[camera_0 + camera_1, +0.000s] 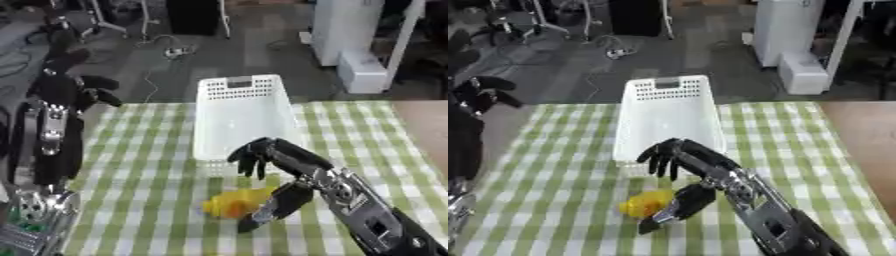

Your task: Pick up objects on the table and place them in the box.

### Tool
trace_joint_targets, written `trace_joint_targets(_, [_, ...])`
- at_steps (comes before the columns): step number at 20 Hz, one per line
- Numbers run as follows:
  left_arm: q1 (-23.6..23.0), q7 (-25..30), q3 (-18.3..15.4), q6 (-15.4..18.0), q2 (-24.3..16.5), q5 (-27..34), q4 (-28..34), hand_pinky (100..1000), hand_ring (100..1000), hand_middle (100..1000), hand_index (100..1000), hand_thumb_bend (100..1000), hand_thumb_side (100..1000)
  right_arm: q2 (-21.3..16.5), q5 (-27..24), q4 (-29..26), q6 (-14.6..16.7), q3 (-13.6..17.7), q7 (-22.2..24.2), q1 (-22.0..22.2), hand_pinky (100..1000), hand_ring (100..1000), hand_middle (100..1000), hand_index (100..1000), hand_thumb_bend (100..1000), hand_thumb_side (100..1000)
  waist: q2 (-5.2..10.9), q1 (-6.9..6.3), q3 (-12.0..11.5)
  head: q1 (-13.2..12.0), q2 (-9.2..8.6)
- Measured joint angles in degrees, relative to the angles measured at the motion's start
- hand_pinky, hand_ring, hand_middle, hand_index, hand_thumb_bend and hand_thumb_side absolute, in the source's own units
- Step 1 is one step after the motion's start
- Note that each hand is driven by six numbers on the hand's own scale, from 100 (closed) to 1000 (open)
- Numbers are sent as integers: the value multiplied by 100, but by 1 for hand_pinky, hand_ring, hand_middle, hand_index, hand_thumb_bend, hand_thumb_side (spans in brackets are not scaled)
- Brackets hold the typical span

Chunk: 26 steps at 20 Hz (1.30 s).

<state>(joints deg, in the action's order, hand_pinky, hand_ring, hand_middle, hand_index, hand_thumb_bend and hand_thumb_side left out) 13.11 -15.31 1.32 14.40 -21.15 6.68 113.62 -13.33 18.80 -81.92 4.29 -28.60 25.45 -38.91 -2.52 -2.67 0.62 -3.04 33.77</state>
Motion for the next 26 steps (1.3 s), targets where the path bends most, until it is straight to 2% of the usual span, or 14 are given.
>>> trace_joint_targets(7, [7,19,1,5,4,11,0,452,599,1000,812,254,766,25,144,91,64,0,63,-1,460,571,578,794,993,377,-14,0,-22,0,16])
trace_joint_targets(10, [14,24,1,1,5,27,0,454,600,1000,812,254,766,25,185,138,92,-1,84,-11,460,572,581,797,905,293,-17,0,-28,0,45])
trace_joint_targets(13, [35,24,1,1,5,36,0,454,600,1000,812,255,766,25,245,163,151,-1,99,-29,464,576,585,801,887,277,-17,1,-35,0,51])
trace_joint_targets(19, [52,23,1,1,5,40,0,455,600,1000,812,254,766,25,366,163,289,0,121,-30,458,572,580,800,918,304,-17,1,-37,0,51])
trace_joint_targets(26, [54,23,1,2,6,40,0,456,601,1000,811,256,765,25,378,224,394,2,69,-84,455,570,578,796,914,300,-17,1,-38,-16,51])
